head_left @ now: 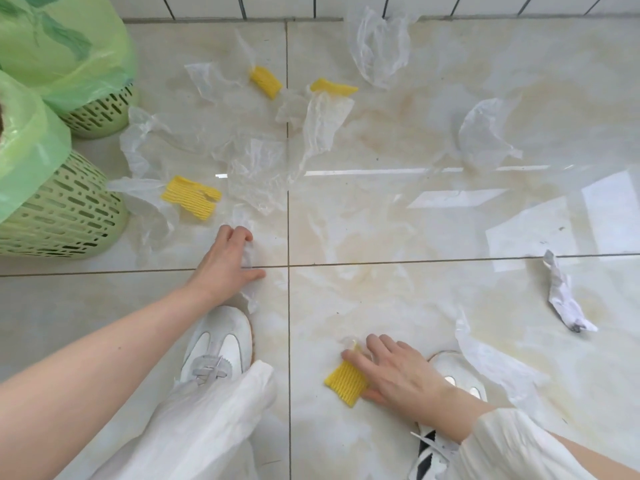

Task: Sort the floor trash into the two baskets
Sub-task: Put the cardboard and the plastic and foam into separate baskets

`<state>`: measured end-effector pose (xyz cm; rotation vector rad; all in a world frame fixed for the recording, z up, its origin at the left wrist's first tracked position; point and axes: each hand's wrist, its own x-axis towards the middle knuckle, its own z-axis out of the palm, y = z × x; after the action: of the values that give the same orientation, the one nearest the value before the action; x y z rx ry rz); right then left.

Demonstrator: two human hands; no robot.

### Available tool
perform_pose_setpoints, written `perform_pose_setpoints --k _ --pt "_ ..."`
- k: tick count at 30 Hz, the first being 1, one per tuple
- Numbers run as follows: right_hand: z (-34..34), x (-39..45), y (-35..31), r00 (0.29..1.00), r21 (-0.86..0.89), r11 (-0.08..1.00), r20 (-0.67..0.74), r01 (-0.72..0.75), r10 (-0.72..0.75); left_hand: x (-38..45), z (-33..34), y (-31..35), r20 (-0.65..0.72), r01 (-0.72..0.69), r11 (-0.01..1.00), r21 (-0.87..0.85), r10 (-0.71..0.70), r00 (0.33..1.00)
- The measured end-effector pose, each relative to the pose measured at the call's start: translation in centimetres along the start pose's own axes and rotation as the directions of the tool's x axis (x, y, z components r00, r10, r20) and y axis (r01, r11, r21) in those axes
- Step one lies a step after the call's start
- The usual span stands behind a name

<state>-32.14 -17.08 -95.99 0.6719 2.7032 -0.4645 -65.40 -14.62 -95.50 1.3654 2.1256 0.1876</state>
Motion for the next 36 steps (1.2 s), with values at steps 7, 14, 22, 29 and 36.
perform_pose_setpoints --k 7,14,22,29,36 --pt "0.6 0.5 0.1 0.999 0.01 0.999 -0.038 0.033 -0.032 -0.6 0.6 0.3 -0.104 0.236 0.969 0.067 -0.229 0.968" --pt "0.2 0.2 1.5 0.996 0.08 0.993 -0.027 -0.086 0.088 -0.1 0.7 0.0 -0.047 0.244 0.968 -0.059 -0.247 0.968" --pt "-2.8 -0.1 3.6 0.96 0.415 0.873 -0.003 -0.255 0.282 0.0 1.0 0.4 -0.025 0.131 0.991 0.019 -0.13 0.991" --pt "-6.0 -2.5 4.8 0.935 0.53 0.821 -0.134 -0.213 0.329 0.8 1.4 3.7 -0.025 0.026 0.999 0.019 -0.025 0.999" --pt "-6.7 -6.1 9.8 0.767 0.477 0.718 -0.13 -0.507 0.628 1.2 1.2 9.9 -0.103 -0.163 0.974 0.16 0.18 0.978"
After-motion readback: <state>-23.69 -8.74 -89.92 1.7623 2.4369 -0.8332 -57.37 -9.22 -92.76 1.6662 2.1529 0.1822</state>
